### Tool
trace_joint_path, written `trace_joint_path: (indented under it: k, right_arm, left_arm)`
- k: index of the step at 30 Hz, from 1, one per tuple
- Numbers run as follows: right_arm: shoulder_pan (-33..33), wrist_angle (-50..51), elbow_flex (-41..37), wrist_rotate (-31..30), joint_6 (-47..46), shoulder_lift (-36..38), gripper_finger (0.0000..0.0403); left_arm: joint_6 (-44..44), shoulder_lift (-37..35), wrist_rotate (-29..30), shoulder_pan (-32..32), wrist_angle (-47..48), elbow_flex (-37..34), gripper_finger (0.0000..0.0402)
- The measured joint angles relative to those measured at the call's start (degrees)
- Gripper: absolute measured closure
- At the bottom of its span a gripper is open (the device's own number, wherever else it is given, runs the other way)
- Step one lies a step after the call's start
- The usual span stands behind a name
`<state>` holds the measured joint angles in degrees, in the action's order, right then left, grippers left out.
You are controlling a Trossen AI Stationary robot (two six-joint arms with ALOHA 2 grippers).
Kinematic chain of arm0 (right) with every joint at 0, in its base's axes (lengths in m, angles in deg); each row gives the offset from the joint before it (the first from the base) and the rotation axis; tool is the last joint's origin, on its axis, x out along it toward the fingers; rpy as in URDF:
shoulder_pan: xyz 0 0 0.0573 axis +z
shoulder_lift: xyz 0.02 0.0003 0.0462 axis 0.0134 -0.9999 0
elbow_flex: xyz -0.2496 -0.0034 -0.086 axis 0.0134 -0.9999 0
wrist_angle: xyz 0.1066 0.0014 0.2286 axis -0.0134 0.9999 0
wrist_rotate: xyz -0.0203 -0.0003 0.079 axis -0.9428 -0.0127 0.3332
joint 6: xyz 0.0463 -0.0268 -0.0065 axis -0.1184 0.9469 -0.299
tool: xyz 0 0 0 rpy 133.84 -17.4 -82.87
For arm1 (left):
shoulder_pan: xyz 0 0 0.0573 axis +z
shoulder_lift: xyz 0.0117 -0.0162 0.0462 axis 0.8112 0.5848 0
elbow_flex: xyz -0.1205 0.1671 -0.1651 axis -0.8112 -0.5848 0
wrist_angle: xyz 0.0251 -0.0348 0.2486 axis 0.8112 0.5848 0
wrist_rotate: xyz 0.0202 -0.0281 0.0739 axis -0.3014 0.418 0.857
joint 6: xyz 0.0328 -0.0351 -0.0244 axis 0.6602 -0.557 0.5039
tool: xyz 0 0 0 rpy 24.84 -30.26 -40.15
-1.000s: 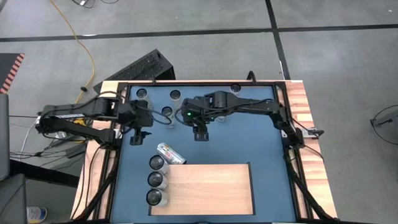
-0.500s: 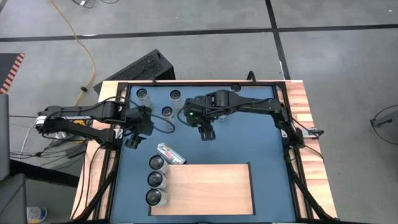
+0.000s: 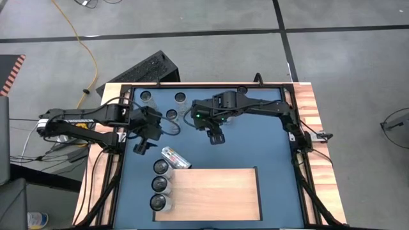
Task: Place canned beverage on shelf
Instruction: Put the bottom right white yellow soda can on the shelf
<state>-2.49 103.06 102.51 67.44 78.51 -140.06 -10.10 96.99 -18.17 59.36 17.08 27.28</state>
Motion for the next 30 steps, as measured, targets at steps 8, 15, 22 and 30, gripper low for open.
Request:
trace_joint_path:
  k: [8, 15, 22, 30]
  right_arm:
    - [0.0, -0.4, 0.0, 0.0, -2.7, 0.0, 0.0148]
    - [0.0, -1.2, 0.0, 0.0, -2.8, 0.0, 0.0148]
    - [0.0, -3.1, 0.0, 0.0, -2.8, 0.0, 0.0148]
    - [0.0, -3.3, 0.0, 0.0, -2.8, 0.0, 0.0148]
  left_arm:
    - [1.6, -0.4, -1.8, 0.0, -3.2, -4.0, 0.0141]
    - [3.1, 0.2, -1.7, 0.0, -9.8, -12.1, 0.0141]
    - [3.8, 0.2, -2.7, 0.0, -16.1, -16.5, 0.0140]
    - [1.5, 2.1, -5.4, -0.4, -18.4, -17.8, 0.0141]
